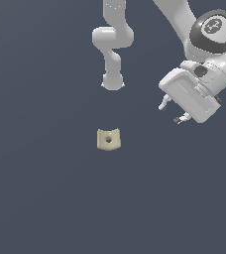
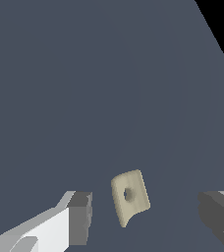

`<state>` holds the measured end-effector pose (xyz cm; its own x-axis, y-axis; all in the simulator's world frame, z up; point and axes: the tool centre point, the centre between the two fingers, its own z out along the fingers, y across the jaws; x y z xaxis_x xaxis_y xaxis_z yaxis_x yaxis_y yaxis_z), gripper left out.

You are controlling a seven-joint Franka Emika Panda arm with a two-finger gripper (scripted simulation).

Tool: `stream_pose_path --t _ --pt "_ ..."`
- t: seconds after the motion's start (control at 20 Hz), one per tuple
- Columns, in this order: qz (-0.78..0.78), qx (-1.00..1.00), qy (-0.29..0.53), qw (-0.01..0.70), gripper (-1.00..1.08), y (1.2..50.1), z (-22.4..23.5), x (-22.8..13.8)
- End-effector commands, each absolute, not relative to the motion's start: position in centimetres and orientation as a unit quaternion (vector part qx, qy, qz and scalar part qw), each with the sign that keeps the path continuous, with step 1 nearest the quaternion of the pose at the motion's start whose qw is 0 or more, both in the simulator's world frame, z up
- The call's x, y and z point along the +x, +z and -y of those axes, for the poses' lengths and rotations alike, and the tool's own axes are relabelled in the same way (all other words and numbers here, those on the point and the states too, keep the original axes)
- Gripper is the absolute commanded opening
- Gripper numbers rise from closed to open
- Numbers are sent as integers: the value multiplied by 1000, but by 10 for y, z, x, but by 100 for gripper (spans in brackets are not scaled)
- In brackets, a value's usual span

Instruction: Pick up the object and move it to a goal position.

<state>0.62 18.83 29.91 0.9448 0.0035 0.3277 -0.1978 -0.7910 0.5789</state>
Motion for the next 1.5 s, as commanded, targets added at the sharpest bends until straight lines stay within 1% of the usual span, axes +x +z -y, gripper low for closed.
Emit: stream_pose_path --t 0.0,0.3,0.45,0.6,0.9,1.45 --pt "60 930 123 342 68 248 -167 8" --pt "82 921 46 378 68 145 -112 0" --pt "91 917 16 389 68 108 -89 -8" --pt "98 913 -7 397 68 82 -71 -15" --pt "106 908 -32 404 68 54 -51 -25" --pt "113 904 -40 411 68 56 -41 -28"
